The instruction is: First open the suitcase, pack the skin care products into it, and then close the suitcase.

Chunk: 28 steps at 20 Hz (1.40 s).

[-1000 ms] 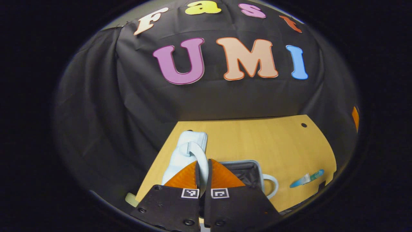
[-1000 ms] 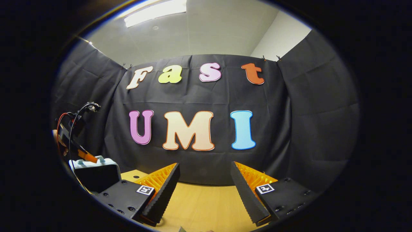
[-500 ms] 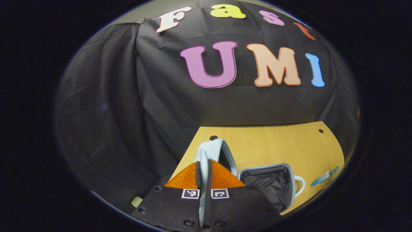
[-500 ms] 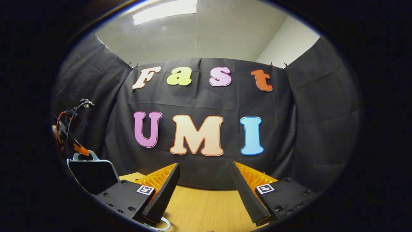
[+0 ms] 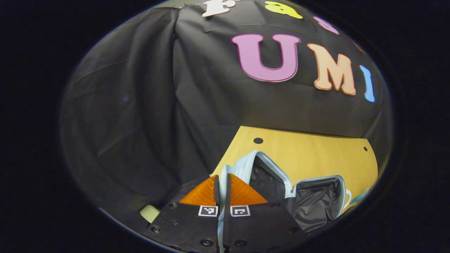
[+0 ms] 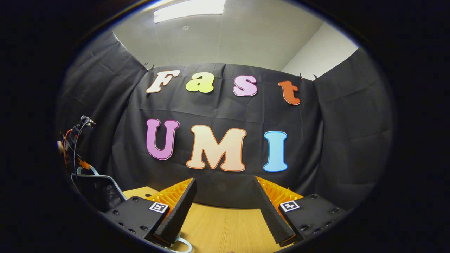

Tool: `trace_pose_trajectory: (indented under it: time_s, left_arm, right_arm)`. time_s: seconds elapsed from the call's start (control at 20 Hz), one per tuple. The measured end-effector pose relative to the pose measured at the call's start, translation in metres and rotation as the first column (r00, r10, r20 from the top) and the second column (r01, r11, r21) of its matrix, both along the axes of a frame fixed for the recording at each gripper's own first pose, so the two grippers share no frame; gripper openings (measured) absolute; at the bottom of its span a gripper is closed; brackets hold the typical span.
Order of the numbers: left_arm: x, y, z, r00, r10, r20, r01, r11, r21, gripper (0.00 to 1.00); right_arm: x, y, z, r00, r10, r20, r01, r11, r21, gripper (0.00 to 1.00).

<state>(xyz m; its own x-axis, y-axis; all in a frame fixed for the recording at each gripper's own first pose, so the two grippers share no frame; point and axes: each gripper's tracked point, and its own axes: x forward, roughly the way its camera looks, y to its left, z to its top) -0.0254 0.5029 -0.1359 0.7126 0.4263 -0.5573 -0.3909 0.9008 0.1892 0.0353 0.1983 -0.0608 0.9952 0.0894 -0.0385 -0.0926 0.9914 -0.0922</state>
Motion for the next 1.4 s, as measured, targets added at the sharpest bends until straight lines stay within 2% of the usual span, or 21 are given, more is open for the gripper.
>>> trace_pose_trajectory:
  time_s: [0.35, 0.6, 0.7, 0.75, 0.8, 0.85, 0.95, 1.1, 1.2, 1.25, 1.3, 1.4]
  left_arm:
    - [-0.012, 0.058, -0.074, 0.993, 0.092, -0.077, -0.098, 0.991, -0.087, 0.0]
    - [-0.025, 0.072, -0.118, 0.979, 0.154, -0.131, -0.17, 0.978, -0.12, 0.0]
    - [-0.03, 0.082, -0.131, 0.973, 0.178, -0.144, -0.195, 0.974, -0.115, 0.02]
    - [-0.035, 0.089, -0.133, 0.965, 0.216, -0.152, -0.23, 0.969, -0.087, 0.04]
    - [-0.037, 0.095, -0.131, 0.962, 0.233, -0.141, -0.245, 0.967, -0.075, 0.15]
    - [-0.034, 0.096, -0.123, 0.967, 0.236, -0.099, -0.245, 0.966, -0.089, 0.17]
    - [-0.022, 0.079, -0.107, 0.977, 0.212, 0.004, -0.209, 0.965, -0.156, 0.49]
    - [-0.015, 0.063, -0.077, 0.974, 0.185, 0.129, -0.165, 0.975, -0.151, 0.96]
    - [-0.015, 0.048, -0.053, 0.967, 0.169, 0.192, -0.149, 0.982, -0.118, 0.94]
    - [-0.016, 0.037, -0.04, 0.961, 0.165, 0.224, -0.145, 0.984, -0.102, 0.9]
    - [-0.013, 0.022, -0.028, 0.956, 0.149, 0.254, -0.131, 0.987, -0.089, 0.94]
    - [-0.01, -0.005, -0.009, 0.946, 0.116, 0.303, -0.106, 0.993, -0.051, 0.94]
  right_arm:
    - [0.002, 0.012, -0.015, 0.999, -0.001, -0.043, -0.001, 0.999, -0.045, 1.0]
    - [0.0, 0.025, -0.019, 0.999, 0.03, -0.043, -0.035, 0.992, -0.121, 0.99]
    - [0.0, 0.026, -0.02, 0.999, 0.027, -0.046, -0.032, 0.992, -0.12, 1.0]
    - [0.0, 0.027, -0.021, 0.998, 0.026, -0.049, -0.032, 0.992, -0.118, 1.0]
    - [0.001, 0.026, -0.022, 0.998, 0.025, -0.053, -0.031, 0.992, -0.119, 1.0]
    - [0.0, 0.025, -0.023, 0.998, 0.027, -0.057, -0.033, 0.992, -0.121, 1.0]
    - [0.001, 0.023, -0.023, 0.998, 0.027, -0.059, -0.034, 0.992, -0.119, 0.99]
    - [0.0, 0.021, -0.014, 0.998, 0.042, -0.039, -0.046, 0.994, -0.095, 0.99]
    - [0.0, 0.02, -0.01, 0.998, 0.062, -0.024, -0.063, 0.995, -0.083, 1.0]
    - [0.0, 0.018, -0.01, 0.997, 0.072, -0.023, -0.073, 0.993, -0.087, 0.99]
    - [0.0, 0.015, -0.008, 0.997, 0.079, -0.017, -0.08, 0.993, -0.089, 0.99]
    - [-0.001, 0.006, -0.005, 0.996, 0.091, -0.014, -0.091, 0.994, -0.063, 0.98]
